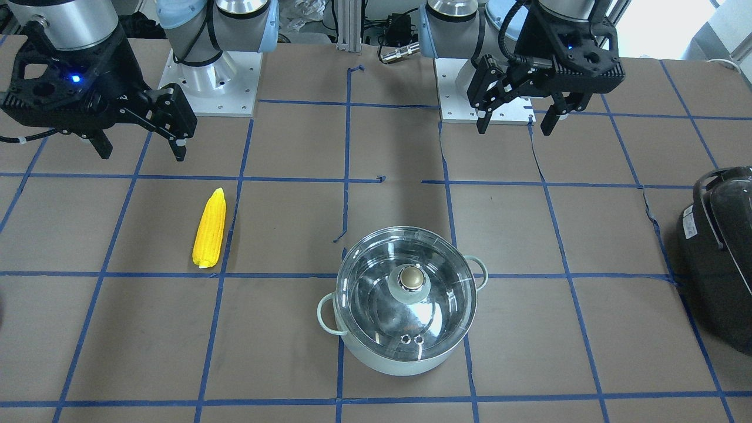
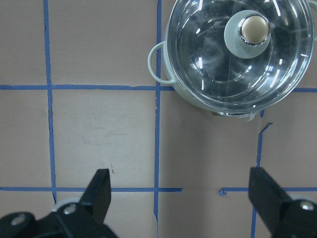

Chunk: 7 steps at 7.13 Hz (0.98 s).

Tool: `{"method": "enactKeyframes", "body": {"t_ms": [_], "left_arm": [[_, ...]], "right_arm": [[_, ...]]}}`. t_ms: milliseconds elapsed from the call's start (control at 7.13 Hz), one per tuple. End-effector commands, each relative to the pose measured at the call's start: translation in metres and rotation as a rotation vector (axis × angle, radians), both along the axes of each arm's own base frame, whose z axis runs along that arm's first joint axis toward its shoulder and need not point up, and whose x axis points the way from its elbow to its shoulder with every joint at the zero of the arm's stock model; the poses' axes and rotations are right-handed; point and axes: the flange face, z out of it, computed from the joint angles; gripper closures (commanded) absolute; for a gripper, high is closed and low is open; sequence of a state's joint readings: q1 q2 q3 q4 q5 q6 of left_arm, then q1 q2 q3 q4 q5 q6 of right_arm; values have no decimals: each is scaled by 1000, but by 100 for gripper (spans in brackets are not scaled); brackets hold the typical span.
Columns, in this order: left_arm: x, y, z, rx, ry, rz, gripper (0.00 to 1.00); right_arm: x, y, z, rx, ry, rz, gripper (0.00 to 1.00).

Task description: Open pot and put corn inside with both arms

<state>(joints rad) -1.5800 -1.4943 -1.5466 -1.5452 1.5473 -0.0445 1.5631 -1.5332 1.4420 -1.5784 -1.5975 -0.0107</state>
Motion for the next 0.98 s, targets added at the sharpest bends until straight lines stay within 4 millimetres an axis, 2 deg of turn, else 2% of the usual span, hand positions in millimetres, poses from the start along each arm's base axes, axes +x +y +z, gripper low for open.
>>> {"method": "enactKeyframes", "body": {"t_ms": [0,140,280,421,841], "left_arm": [[0,0,-3,7,1,0,0],[0,1,-3,5,1,0,0],[0,2,-2,4,0,0,0],[0,2,-1,2,-2,2,0],[0,0,-12,-2,-1,-3,0]], "right_arm": [[1,1,1,4,0,11,0],[1,0,-2,7,-1,11,0],[-3,5,7,1,2,5,0],[0,6,7,7,3,9,0],[2,13,-4,79,-16,15,0]]}}
